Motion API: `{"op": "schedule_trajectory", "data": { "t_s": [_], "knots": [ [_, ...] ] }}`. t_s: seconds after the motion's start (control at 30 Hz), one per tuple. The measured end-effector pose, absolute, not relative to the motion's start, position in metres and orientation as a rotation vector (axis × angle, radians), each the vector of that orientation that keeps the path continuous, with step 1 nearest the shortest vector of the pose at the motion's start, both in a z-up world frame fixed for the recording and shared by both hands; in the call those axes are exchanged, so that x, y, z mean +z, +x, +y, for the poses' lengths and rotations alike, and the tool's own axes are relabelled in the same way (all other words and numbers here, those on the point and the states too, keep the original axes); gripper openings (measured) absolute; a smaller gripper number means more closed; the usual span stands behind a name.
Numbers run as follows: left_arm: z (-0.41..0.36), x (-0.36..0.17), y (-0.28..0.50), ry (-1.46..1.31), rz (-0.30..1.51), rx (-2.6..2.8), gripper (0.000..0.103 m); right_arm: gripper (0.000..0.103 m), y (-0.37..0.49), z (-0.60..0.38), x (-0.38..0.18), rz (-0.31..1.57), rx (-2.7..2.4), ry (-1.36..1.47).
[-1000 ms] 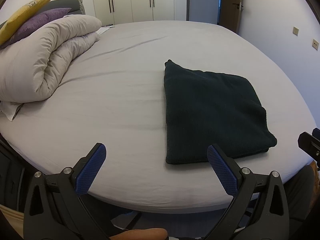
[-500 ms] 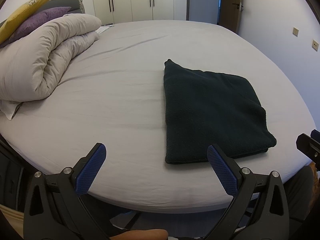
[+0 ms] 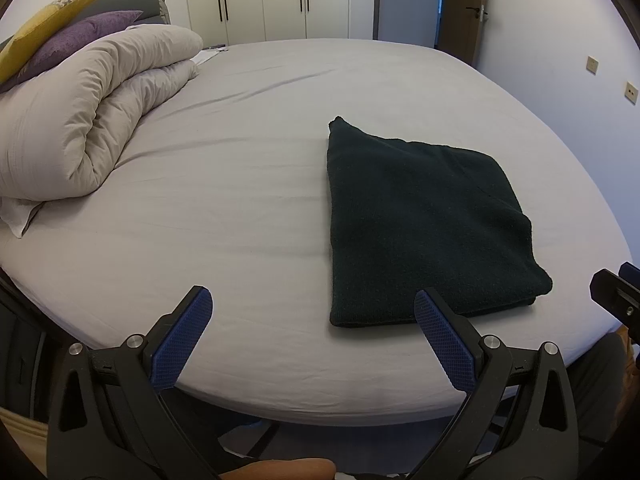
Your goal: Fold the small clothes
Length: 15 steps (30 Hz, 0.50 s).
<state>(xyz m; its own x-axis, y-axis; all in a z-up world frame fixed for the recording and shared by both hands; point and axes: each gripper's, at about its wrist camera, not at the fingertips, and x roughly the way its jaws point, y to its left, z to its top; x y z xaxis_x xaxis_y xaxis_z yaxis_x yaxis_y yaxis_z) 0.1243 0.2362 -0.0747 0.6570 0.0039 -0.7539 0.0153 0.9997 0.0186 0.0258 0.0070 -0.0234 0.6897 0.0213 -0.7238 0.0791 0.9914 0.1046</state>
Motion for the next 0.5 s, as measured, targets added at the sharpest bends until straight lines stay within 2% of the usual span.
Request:
{"op": "schedule_trajectory", "data": {
  "t_s": [0.5],
  "knots": [
    [0.2361, -0.0745, 0.1245, 0.025, 0.856, -0.007, 0.103, 0.103, 0.0268, 0.0058, -0.0227, 0.810, -0.032, 0.133]
  ]
}}
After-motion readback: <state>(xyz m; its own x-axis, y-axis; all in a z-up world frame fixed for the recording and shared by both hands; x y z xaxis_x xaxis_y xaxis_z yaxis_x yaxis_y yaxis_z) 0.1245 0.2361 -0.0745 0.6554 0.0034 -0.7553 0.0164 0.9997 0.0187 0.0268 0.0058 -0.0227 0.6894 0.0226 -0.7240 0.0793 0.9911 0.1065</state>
